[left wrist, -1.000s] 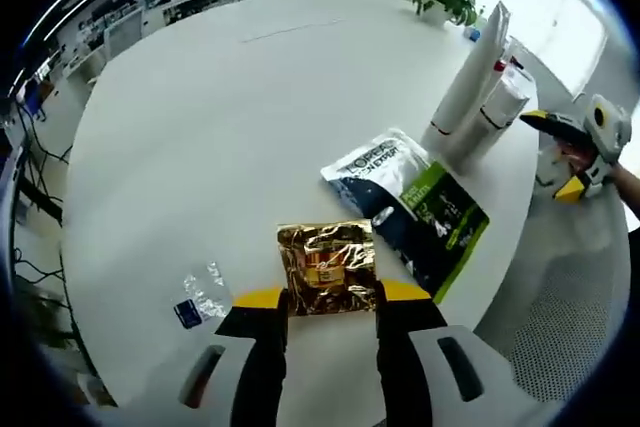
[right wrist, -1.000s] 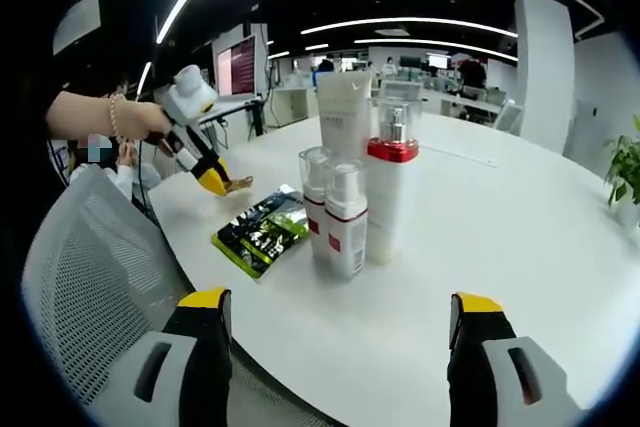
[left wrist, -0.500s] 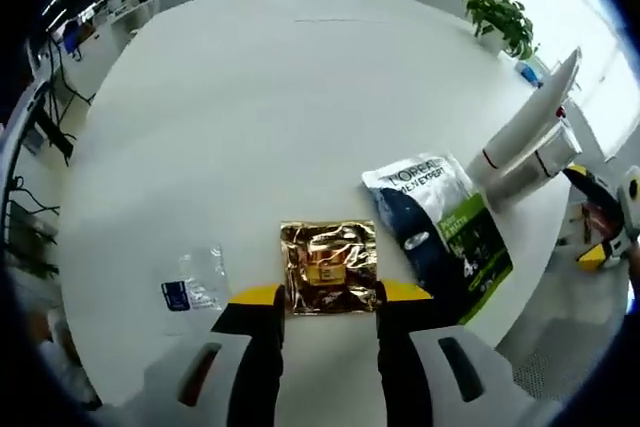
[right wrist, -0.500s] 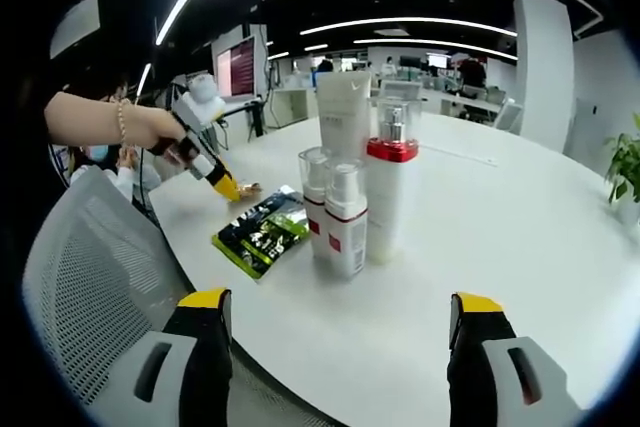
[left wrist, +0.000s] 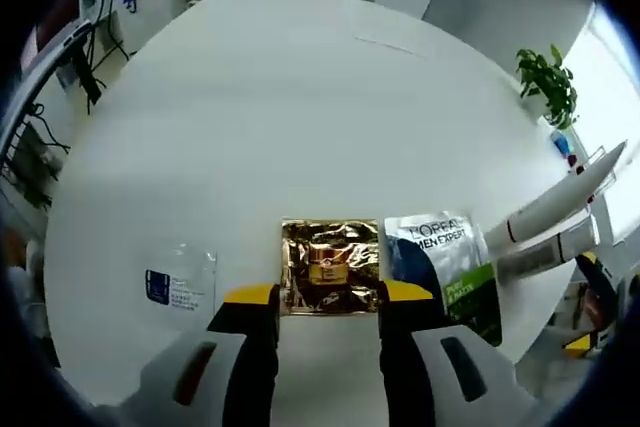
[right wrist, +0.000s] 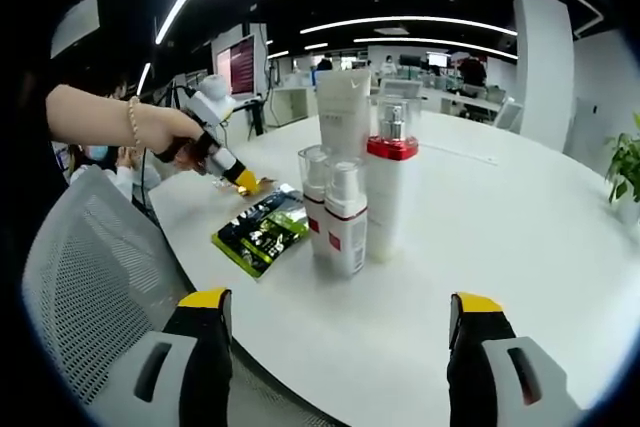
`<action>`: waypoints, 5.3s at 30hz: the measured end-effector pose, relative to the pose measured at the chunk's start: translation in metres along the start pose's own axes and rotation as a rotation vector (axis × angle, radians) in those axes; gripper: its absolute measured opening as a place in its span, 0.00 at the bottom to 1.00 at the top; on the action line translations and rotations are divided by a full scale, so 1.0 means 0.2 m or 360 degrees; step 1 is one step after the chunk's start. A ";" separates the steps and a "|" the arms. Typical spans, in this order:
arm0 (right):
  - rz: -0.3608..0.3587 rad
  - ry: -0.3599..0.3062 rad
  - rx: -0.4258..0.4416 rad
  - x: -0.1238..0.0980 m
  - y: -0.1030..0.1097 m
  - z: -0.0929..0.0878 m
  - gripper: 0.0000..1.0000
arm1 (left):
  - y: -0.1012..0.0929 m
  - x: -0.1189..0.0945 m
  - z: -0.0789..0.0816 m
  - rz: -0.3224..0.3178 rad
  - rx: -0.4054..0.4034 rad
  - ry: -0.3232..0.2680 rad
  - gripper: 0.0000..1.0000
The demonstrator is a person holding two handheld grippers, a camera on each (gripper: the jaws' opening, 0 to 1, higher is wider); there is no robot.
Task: Arrange the skincare products in the storage area until every visible bottle or jar stands upright without overlapping.
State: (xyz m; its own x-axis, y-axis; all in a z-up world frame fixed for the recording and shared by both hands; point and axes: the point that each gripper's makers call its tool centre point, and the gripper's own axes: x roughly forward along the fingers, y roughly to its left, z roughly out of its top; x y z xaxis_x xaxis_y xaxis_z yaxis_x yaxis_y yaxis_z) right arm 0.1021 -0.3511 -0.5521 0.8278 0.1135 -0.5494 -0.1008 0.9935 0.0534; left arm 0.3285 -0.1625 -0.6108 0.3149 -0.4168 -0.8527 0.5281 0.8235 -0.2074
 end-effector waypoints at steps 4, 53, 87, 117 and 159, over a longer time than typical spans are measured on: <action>-0.0005 -0.0002 0.0003 0.00 -0.01 0.00 0.96 | -0.03 -0.01 -0.01 -0.0006 -0.0030 -0.0010 0.38; 0.0012 0.0014 0.0003 0.00 0.01 -0.01 0.95 | -0.05 0.09 0.07 -0.0130 0.0827 -0.0120 0.14; 0.0013 0.0021 -0.0004 0.00 0.01 -0.01 0.95 | -0.12 0.05 0.00 -0.0357 0.1091 -0.0154 0.18; 0.0004 0.0014 0.0005 0.00 0.00 -0.01 0.95 | -0.05 -0.13 0.10 -0.0468 0.0968 -0.0245 0.30; 0.0021 0.0021 0.0047 0.01 0.01 -0.02 0.98 | 0.17 -0.48 -0.27 -0.0153 0.0479 -0.0456 0.91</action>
State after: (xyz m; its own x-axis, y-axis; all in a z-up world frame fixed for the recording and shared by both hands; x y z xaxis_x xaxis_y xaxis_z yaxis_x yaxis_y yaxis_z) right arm 0.1011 -0.3489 -0.5562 0.8190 0.1270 -0.5595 -0.0956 0.9918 0.0852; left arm 0.2735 -0.0735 -0.5612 0.4373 -0.6113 -0.6596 0.7589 0.6444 -0.0941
